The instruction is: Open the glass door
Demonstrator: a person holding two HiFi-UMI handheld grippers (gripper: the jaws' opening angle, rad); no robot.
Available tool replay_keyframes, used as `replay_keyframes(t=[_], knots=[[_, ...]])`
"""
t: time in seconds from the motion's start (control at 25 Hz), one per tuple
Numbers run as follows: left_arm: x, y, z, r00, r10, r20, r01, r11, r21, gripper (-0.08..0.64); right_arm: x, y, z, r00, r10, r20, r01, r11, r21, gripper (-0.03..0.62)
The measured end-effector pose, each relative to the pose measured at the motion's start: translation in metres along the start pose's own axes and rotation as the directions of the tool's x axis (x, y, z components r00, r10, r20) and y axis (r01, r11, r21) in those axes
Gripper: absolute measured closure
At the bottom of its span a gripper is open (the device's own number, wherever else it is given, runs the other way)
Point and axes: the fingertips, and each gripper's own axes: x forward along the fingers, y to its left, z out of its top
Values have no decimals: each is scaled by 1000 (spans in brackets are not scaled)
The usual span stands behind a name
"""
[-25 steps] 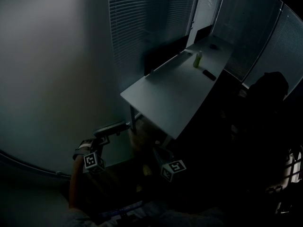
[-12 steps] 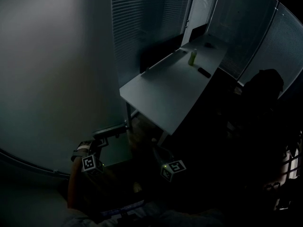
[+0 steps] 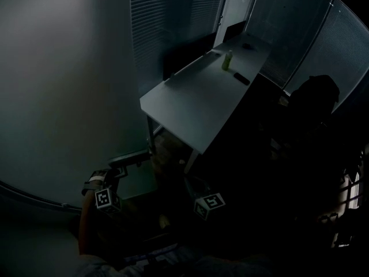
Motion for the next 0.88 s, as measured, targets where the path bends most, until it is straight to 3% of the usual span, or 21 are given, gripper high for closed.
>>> replay_keyframes(t=[0.88], knots=[[-60, -63, 21, 998, -18, 61, 14, 997, 71, 557, -106, 34, -27, 994, -101, 37, 100, 995, 14, 591]])
